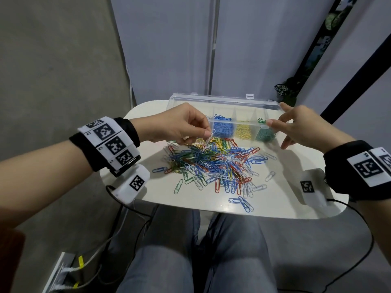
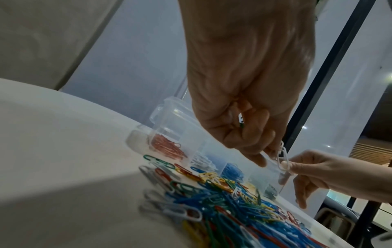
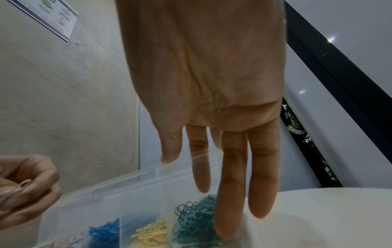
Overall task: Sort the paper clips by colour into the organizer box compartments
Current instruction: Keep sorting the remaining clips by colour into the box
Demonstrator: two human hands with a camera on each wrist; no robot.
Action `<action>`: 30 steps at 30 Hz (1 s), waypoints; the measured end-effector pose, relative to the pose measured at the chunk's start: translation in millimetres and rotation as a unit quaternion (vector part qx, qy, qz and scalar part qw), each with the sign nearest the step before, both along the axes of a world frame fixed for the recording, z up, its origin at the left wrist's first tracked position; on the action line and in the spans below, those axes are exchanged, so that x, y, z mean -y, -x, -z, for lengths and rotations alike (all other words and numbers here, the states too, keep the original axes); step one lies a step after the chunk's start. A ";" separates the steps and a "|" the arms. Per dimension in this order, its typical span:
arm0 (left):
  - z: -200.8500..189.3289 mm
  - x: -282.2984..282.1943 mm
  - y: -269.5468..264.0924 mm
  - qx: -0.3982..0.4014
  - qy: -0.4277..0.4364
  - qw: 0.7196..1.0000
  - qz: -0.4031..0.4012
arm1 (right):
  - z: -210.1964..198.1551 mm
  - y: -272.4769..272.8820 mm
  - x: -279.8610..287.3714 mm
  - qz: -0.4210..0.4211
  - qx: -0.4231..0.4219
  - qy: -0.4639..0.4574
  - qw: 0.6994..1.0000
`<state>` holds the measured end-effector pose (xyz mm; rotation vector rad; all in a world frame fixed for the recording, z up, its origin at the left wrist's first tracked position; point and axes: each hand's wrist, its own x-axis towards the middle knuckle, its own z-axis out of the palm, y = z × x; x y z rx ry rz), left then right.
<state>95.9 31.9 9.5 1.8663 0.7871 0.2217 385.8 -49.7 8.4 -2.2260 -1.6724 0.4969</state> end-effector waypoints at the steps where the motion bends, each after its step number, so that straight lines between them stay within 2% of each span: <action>1: 0.1 0.6 -0.3 -0.002 0.002 1.000 0.001 | 0.2 0.0 0.1 0.001 -0.002 0.000 1.000; 7: -1.4 -1.5 -2.3 0.015 -0.007 1.000 -0.022 | 0.8 -0.6 0.3 0.002 -0.009 -0.003 1.000; 10: -12.6 -14.4 -6.4 0.026 -0.101 0.992 -0.072 | 1.0 -0.3 0.4 0.000 -0.007 -0.004 1.000; 12: -22.4 -24.6 -12.5 -0.013 -0.217 0.970 -0.104 | 0.6 0.1 0.8 0.001 -0.007 -0.002 1.000; 14: -27.1 -32.9 -19.9 -0.079 -0.286 0.948 -0.112 | -0.1 0.8 1.1 0.003 -0.008 0.000 1.000; 17: -25.0 -41.5 -28.9 -0.150 -0.283 0.941 -0.109 | -1.8 2.5 2.2 0.002 -0.006 -0.001 1.000; 19: -25.1 -43.0 -36.3 -0.169 -0.305 0.932 -0.098 | -3.8 3.9 3.4 -0.002 -0.002 -0.003 1.000; 22: -31.0 -35.7 -50.9 -0.107 -0.371 0.920 -0.061 | -5.7 4.9 4.0 -0.009 0.003 -0.001 1.000; 24: -33.6 -22.4 -62.6 -0.060 -0.383 0.922 0.009 | -6.4 4.9 4.0 -0.009 -0.001 -0.002 1.000; 27: -25.2 -0.1 -79.3 -0.064 -0.392 0.909 0.126 | -5.5 3.7 3.6 0.001 -0.016 -0.011 1.000; 30: -8.6 13.8 -94.0 -0.089 -0.416 0.888 0.176 | -4.5 0.4 2.1 0.000 -0.020 -0.014 1.000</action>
